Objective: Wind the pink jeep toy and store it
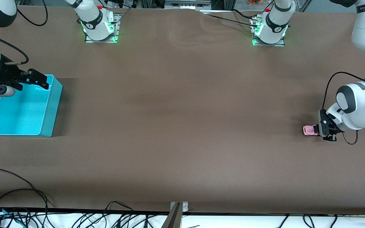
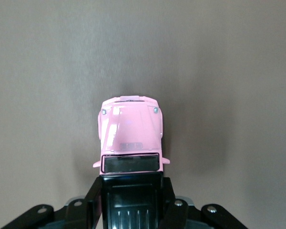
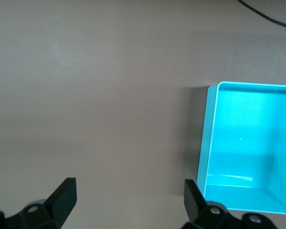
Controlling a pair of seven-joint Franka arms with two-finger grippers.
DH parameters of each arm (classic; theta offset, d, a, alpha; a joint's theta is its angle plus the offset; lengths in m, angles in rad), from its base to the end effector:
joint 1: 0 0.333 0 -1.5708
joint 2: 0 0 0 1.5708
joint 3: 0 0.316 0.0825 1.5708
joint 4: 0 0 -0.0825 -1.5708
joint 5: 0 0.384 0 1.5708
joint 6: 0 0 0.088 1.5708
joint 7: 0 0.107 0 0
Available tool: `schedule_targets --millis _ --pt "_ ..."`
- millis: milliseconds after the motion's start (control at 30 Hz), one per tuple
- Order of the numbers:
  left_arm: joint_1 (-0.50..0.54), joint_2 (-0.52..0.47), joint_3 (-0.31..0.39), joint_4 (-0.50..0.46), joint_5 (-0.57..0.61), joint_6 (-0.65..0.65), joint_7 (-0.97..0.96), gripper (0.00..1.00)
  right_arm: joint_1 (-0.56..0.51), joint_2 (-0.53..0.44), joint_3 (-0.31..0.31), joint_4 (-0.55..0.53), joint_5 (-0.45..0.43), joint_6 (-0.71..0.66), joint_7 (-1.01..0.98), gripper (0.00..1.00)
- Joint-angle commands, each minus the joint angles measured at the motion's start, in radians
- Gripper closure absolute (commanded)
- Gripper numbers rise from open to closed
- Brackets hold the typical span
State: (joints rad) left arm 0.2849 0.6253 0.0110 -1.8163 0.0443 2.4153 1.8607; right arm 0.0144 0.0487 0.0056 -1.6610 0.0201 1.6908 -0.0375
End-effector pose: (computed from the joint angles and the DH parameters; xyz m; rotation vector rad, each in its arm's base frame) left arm 0.6194 0.1886 0.1911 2.1834 -2.2488 -0.0685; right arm 0.5753 0.0134 0.5645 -3.1199 -0.0857 0.0292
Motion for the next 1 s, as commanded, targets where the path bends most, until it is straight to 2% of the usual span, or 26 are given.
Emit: schedule_targets --millis 0,834,968 --pt "0.036 0.116 0.000 0.020 0.023 0.002 0.046 0.93 -0.005 0.014 0.002 0.029 -0.012 -0.006 -0.007 0.00" --pt "0.114 0.122 0.012 0.057 0.022 0.002 0.175 0.93 -0.005 0.014 0.002 0.029 -0.014 -0.006 -0.007 0.00" --pt "0.117 0.122 0.030 0.069 0.022 0.002 0.181 0.93 -0.005 0.014 0.002 0.029 -0.014 -0.006 -0.009 0.00"
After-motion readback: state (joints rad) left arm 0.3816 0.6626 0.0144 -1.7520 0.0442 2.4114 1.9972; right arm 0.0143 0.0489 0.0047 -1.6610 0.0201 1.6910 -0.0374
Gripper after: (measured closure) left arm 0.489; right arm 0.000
